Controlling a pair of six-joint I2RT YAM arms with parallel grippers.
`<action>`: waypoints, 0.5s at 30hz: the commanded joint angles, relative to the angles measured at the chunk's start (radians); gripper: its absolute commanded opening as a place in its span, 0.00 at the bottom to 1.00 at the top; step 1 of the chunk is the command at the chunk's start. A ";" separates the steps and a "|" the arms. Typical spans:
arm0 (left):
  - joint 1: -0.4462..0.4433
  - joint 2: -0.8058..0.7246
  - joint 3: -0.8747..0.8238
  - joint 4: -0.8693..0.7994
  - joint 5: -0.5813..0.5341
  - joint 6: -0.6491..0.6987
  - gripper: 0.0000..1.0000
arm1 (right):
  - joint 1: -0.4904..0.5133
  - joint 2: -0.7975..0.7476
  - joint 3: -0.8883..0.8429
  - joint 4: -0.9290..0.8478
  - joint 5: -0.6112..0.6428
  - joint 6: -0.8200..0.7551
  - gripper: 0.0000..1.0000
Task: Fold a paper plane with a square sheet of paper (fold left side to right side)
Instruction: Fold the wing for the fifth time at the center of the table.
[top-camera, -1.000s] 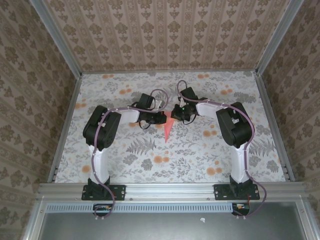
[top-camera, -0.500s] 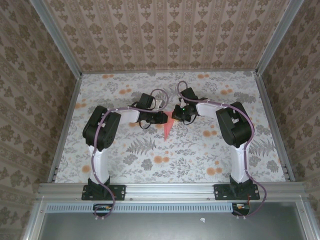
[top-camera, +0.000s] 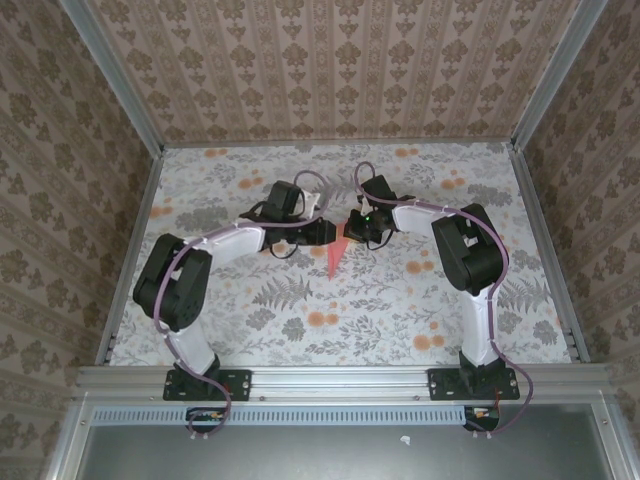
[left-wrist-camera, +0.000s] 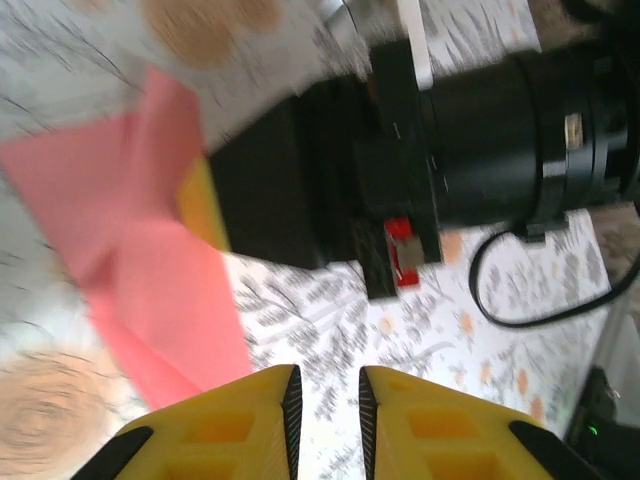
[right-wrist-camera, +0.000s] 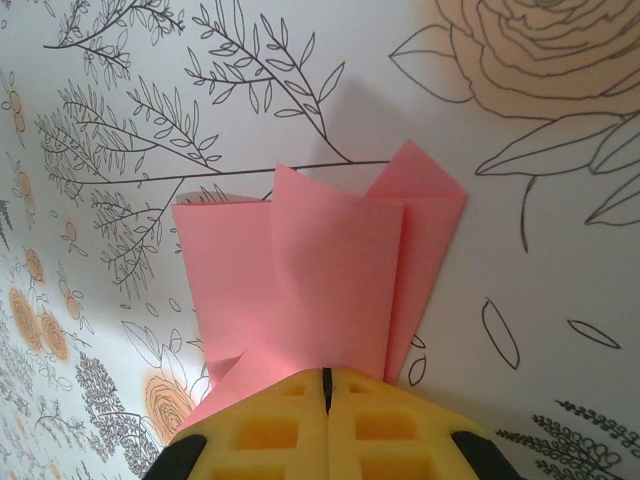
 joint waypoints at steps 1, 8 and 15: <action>-0.029 -0.002 -0.045 0.061 0.107 -0.102 0.22 | -0.008 0.033 -0.041 -0.080 0.046 -0.017 0.06; -0.035 0.053 -0.028 0.049 0.109 -0.106 0.22 | -0.007 0.035 -0.038 -0.084 0.040 -0.019 0.06; -0.049 0.119 0.006 -0.028 0.069 -0.054 0.22 | -0.007 0.036 -0.034 -0.087 0.041 -0.020 0.06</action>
